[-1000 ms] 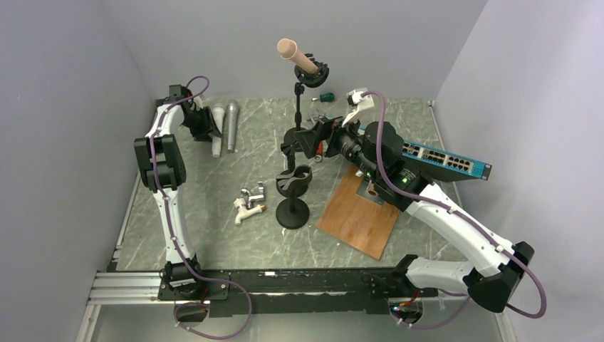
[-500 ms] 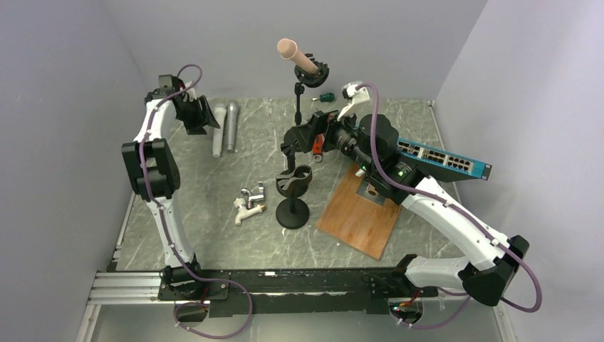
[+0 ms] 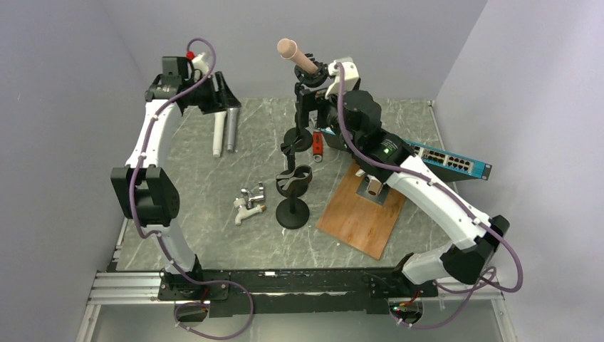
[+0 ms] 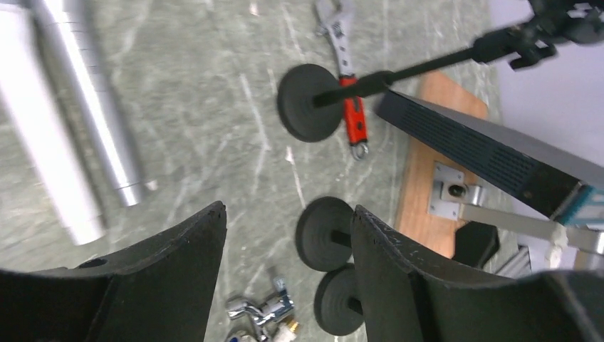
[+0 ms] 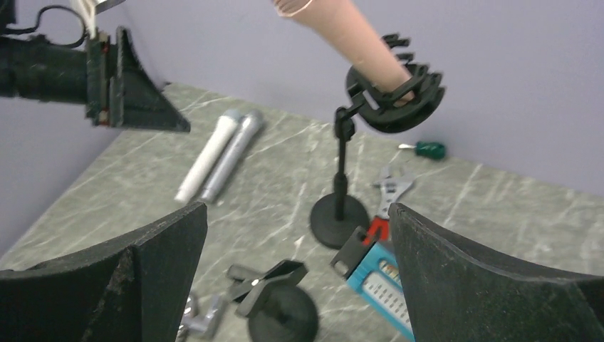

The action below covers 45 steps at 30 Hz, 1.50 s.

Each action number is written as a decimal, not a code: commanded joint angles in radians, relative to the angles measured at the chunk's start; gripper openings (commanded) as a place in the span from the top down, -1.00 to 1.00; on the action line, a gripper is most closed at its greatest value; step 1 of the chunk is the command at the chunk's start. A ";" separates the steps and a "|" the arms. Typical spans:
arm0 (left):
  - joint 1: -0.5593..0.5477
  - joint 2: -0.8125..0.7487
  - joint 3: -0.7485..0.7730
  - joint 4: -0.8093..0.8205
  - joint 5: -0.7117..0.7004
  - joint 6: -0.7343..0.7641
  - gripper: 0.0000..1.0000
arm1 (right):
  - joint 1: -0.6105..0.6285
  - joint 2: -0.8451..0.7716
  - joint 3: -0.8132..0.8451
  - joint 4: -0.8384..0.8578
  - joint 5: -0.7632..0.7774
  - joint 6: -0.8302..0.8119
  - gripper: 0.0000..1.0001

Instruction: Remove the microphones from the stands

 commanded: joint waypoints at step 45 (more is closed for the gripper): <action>-0.007 -0.100 -0.128 0.231 0.306 -0.129 -0.64 | -0.248 0.560 0.214 0.735 -0.420 -0.692 -0.47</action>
